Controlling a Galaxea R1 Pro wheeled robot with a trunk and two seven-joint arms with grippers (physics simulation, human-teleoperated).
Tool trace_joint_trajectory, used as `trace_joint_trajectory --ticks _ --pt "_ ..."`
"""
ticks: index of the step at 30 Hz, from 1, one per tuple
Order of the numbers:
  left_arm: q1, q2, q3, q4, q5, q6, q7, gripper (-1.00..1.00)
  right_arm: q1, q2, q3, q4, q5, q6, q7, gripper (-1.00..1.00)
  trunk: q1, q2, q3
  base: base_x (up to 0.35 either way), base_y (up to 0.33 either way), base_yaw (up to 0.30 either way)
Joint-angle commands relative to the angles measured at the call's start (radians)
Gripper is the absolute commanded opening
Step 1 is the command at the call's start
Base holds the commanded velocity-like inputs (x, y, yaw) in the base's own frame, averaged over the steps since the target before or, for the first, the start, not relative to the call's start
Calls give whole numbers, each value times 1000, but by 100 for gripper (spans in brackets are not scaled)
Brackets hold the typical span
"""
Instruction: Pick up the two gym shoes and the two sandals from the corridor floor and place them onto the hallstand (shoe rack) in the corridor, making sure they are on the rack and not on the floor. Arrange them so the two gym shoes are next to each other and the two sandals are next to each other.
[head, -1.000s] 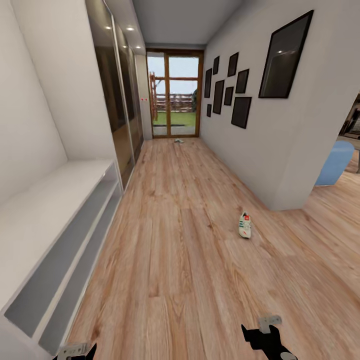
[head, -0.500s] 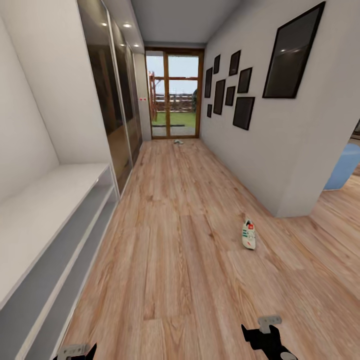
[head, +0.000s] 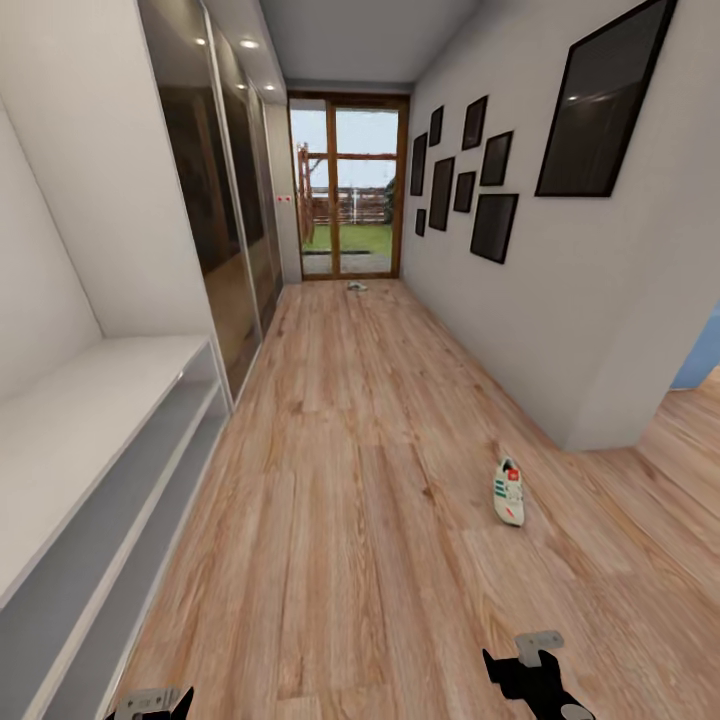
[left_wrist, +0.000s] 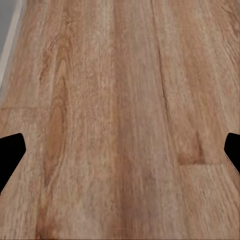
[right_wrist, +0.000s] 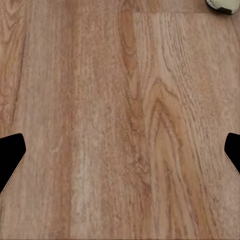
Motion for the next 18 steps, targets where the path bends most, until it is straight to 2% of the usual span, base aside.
trace_joint_trajectory --ticks 1,18 --pt "-1 0 6 1 4 -1 -10 100 -1 0 6 1 -11 -3 6 100 0 0 -1 340 0 0" --pt "-1 0 6 2 4 -1 -10 100 -1 0 6 1 -10 -3 6 100 0 0 -1 340 0 0"
